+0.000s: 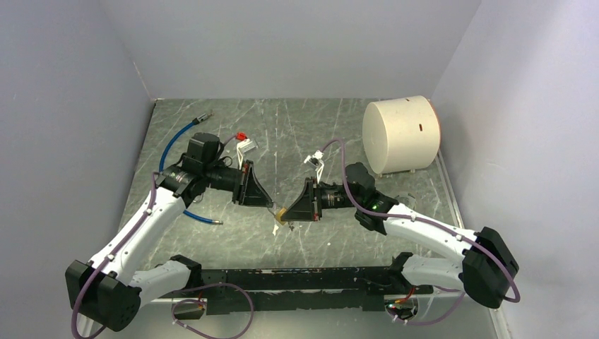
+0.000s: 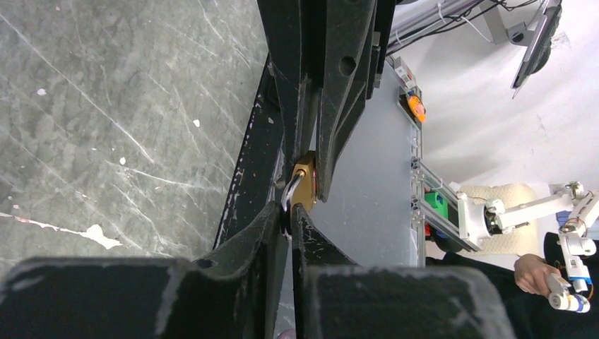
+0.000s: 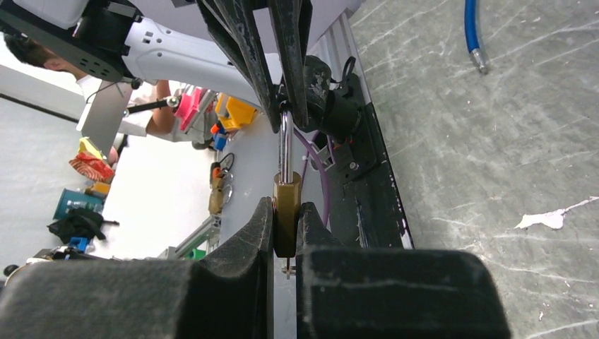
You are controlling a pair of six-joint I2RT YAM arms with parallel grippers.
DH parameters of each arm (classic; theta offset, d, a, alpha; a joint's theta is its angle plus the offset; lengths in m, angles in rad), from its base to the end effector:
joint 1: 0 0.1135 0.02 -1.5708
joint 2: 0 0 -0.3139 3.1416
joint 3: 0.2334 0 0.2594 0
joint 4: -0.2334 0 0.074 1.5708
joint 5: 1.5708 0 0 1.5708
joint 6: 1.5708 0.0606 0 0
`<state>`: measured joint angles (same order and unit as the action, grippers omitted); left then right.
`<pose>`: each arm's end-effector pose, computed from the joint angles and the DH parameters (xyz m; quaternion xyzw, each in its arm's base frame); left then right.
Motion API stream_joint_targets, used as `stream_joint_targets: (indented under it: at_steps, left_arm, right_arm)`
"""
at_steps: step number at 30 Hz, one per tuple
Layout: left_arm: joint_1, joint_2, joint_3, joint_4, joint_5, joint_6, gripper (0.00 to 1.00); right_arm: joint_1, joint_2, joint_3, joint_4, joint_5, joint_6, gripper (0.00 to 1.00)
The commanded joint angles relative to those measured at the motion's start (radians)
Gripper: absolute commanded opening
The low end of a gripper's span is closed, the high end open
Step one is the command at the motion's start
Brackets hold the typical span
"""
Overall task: Lock with the key
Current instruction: Lock the lock.
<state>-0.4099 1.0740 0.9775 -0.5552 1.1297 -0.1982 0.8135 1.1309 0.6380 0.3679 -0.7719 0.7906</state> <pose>0.1678 -0.1327 0.3643 0.3161 0.7277 -0.5699 0.2138 0.1435 0.2133 0.3163 -0.2570 0.6918 0.6368 0.2232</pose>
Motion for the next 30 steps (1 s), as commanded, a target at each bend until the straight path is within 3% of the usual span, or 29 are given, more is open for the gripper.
stream_joint_targets:
  at_steps: [1,7,16,21,24,30]
  left_arm:
    - [-0.001,-0.003,0.041,-0.026,0.054,0.055,0.13]
    - [-0.001,0.015,0.055,-0.066,0.085,0.089,0.03]
    - [-0.001,0.003,0.030,-0.007,0.081,0.051,0.03]
    - [-0.001,-0.013,-0.026,0.095,0.099,-0.039,0.03]
    - [-0.001,-0.027,-0.061,0.173,0.108,-0.106,0.03]
    - [-0.003,-0.035,-0.075,0.134,0.085,-0.083,0.03]
  right_arm:
    - [-0.002,-0.006,0.008,0.130,-0.003,0.029,0.00]
    - [-0.002,0.002,0.011,0.123,-0.005,0.027,0.00]
    - [-0.004,0.008,0.013,0.163,0.021,0.062,0.00]
    - [-0.004,0.018,-0.012,0.270,0.106,0.137,0.00]
    - [-0.004,0.031,0.004,0.252,0.148,0.127,0.00]
    - [-0.011,0.053,-0.016,0.377,0.165,0.192,0.00]
